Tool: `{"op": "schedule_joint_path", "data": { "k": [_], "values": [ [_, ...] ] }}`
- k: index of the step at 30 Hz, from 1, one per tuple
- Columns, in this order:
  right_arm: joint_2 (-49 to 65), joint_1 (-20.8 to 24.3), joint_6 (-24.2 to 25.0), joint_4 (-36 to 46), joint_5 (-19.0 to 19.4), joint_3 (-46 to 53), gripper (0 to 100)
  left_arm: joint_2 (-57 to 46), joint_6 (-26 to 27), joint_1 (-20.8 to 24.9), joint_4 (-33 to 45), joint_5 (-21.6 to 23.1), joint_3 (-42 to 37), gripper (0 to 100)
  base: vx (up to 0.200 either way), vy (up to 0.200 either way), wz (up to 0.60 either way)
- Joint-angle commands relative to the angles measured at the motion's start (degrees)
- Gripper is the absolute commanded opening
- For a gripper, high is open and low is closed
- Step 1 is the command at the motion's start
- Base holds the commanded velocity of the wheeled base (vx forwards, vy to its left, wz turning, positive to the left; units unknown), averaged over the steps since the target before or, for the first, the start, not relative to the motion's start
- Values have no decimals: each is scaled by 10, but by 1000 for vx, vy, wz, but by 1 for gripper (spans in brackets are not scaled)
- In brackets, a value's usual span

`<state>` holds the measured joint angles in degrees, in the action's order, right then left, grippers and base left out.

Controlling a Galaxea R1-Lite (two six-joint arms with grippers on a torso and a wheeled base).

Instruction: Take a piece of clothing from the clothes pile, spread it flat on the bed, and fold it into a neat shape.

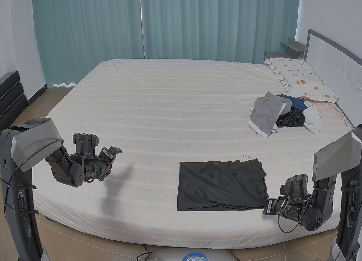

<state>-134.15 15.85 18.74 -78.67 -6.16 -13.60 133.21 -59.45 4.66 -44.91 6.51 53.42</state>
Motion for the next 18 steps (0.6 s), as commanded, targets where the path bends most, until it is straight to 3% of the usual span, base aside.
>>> {"op": "schedule_joint_path", "data": {
  "k": [1, 7, 11, 12, 13, 14, 18],
  "values": [
    [-7, -2, -2, -3, 0, 0, 100, 0, 0, 0, 0, 0, 1, 100, 0, 0, 0],
    [19, -27, -1, -39, 5, 0, 100, 1, 0, 0, -1, 0, 1, 100, 0, 0, 0],
    [57, -54, 7, -48, 43, -4, 100, 1, 0, 0, -1, -1, 2, 100, 0, 0, 0],
    [69, -65, 18, -47, 69, -8, 100, 0, 0, 0, -1, -1, 3, 100, 0, 0, 0],
    [69, -66, 20, -47, 72, -8, 100, 0, 0, 0, 0, -1, 3, 100, 0, 0, 0],
    [64, -73, 50, -47, 96, -22, 100, 0, -1, 0, -1, -1, 3, 100, 0, 0, 0],
    [31, -71, 106, -47, 100, -70, 100, 0, 0, 0, -1, -1, 1, 100, 0, 0, 0]
  ]
}}
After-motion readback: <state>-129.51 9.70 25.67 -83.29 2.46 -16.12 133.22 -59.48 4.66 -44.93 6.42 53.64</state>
